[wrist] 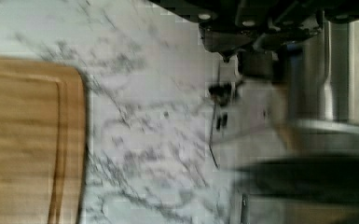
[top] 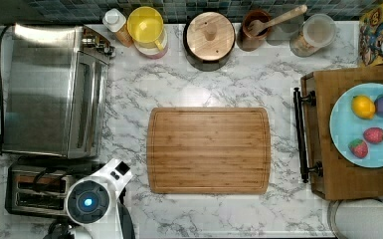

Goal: Turn on the toaster.

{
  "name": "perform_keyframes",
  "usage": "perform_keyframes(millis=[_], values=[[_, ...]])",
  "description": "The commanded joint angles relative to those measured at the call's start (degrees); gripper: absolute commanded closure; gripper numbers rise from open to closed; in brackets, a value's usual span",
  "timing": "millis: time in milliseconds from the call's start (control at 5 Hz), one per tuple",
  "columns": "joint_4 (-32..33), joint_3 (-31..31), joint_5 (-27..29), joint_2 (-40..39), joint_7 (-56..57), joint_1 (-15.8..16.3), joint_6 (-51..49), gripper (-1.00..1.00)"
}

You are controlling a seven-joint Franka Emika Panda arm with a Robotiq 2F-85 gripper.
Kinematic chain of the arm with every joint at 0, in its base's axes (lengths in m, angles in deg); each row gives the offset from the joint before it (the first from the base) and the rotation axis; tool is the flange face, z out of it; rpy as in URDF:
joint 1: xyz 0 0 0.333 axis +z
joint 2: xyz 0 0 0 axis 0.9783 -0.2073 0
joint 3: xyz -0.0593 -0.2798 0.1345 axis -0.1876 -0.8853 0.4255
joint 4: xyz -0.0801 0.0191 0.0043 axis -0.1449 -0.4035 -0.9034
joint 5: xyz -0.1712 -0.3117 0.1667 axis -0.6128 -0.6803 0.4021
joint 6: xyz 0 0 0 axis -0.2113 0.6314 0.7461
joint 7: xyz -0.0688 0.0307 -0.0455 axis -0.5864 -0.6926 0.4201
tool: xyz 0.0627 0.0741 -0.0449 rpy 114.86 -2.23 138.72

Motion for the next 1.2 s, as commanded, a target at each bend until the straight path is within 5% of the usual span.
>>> perform_keyframes(millis=[200,800,1200], values=[[0.8,-2.1,5.6,3.5,6.9,1.3,3.4,1.0],[-1.5,-0.7,7.2,1.6,7.6,4.5,-1.2,1.0],[0.5,1.9,5.8,2.8,3.5,5.3,4.7,1.0]])
